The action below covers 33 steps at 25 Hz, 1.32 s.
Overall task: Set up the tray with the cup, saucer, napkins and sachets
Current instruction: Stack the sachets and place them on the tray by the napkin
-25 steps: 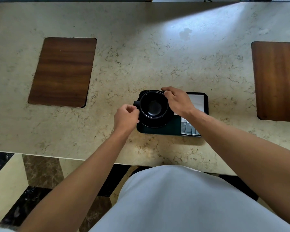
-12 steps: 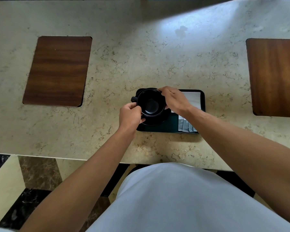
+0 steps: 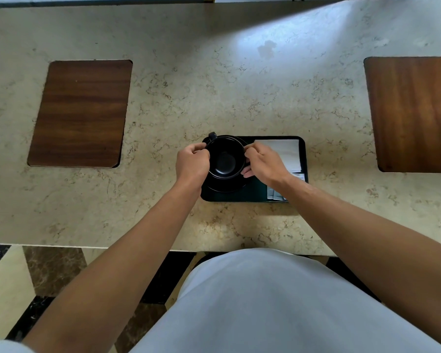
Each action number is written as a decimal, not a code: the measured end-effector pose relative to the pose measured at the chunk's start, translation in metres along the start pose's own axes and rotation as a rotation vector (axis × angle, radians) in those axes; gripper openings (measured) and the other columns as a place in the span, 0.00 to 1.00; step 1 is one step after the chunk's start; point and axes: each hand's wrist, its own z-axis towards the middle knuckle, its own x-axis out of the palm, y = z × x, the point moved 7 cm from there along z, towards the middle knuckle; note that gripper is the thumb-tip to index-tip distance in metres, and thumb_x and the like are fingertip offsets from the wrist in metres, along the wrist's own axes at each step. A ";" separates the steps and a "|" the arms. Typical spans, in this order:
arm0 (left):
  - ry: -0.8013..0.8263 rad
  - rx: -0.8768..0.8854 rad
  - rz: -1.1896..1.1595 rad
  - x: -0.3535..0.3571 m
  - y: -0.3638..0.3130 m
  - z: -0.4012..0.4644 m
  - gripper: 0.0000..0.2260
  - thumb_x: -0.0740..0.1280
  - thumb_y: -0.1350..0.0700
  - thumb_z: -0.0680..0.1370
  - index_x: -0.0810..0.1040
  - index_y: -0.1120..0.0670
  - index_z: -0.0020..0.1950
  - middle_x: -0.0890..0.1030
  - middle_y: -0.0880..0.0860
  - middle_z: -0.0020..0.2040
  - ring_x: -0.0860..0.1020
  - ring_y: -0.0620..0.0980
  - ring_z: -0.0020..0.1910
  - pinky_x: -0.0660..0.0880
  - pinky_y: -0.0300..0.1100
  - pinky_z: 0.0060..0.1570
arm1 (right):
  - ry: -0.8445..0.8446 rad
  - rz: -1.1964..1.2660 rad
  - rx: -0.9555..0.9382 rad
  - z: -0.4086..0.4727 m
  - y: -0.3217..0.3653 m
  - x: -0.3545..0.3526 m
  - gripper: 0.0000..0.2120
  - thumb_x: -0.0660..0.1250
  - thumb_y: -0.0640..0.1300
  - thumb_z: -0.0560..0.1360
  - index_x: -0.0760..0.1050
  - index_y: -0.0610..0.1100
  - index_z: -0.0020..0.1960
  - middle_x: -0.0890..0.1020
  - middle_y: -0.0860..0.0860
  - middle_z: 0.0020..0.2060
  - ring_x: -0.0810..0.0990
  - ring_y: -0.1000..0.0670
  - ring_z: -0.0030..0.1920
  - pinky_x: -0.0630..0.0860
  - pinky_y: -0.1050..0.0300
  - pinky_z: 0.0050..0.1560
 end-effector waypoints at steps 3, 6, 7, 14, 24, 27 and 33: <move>-0.034 -0.004 -0.010 0.000 -0.001 0.001 0.15 0.63 0.63 0.75 0.83 0.49 0.57 0.84 0.45 0.44 0.80 0.39 0.36 0.73 0.29 0.27 | -0.008 0.047 0.020 -0.004 -0.006 0.000 0.11 0.56 0.45 0.83 0.76 0.43 0.56 0.84 0.42 0.45 0.87 0.43 0.41 0.85 0.41 0.51; -0.022 -0.030 -0.056 -0.002 0.000 0.004 0.15 0.63 0.66 0.75 0.84 0.52 0.54 0.85 0.50 0.44 0.80 0.41 0.34 0.74 0.31 0.29 | -0.015 0.013 0.013 -0.009 -0.008 -0.001 0.09 0.57 0.44 0.84 0.75 0.43 0.57 0.84 0.43 0.45 0.87 0.45 0.42 0.85 0.43 0.51; -0.004 -0.035 -0.077 -0.002 0.000 0.006 0.16 0.63 0.68 0.74 0.85 0.53 0.52 0.86 0.51 0.45 0.82 0.43 0.36 0.76 0.33 0.30 | -0.018 0.006 0.018 -0.011 -0.009 -0.001 0.08 0.58 0.44 0.84 0.74 0.43 0.58 0.84 0.44 0.45 0.87 0.45 0.42 0.85 0.44 0.51; 0.083 -0.059 -0.144 -0.005 0.001 0.019 0.18 0.60 0.74 0.74 0.85 0.59 0.52 0.87 0.51 0.42 0.85 0.46 0.35 0.82 0.38 0.39 | -0.018 -0.031 -0.052 -0.021 -0.005 0.002 0.19 0.59 0.43 0.83 0.70 0.46 0.74 0.83 0.49 0.51 0.88 0.49 0.41 0.86 0.50 0.50; 0.112 -0.003 -0.104 -0.003 -0.002 0.018 0.17 0.62 0.74 0.76 0.85 0.59 0.54 0.86 0.53 0.47 0.84 0.39 0.35 0.79 0.32 0.33 | -0.034 -0.008 -0.087 -0.028 0.001 0.002 0.21 0.59 0.40 0.83 0.70 0.47 0.76 0.84 0.50 0.48 0.88 0.50 0.41 0.86 0.48 0.49; 0.097 0.000 -0.071 -0.004 -0.003 0.018 0.17 0.63 0.73 0.76 0.85 0.58 0.55 0.86 0.51 0.47 0.84 0.39 0.34 0.79 0.33 0.33 | -0.039 -0.018 -0.090 -0.029 0.003 0.003 0.21 0.59 0.40 0.83 0.70 0.47 0.76 0.84 0.50 0.48 0.88 0.50 0.41 0.86 0.49 0.49; 0.084 0.012 -0.046 -0.005 -0.004 0.015 0.15 0.64 0.72 0.77 0.85 0.57 0.54 0.86 0.51 0.47 0.84 0.39 0.33 0.79 0.33 0.33 | -0.052 -0.035 -0.097 -0.030 0.006 0.004 0.21 0.58 0.41 0.84 0.70 0.47 0.76 0.84 0.50 0.47 0.88 0.49 0.42 0.86 0.48 0.50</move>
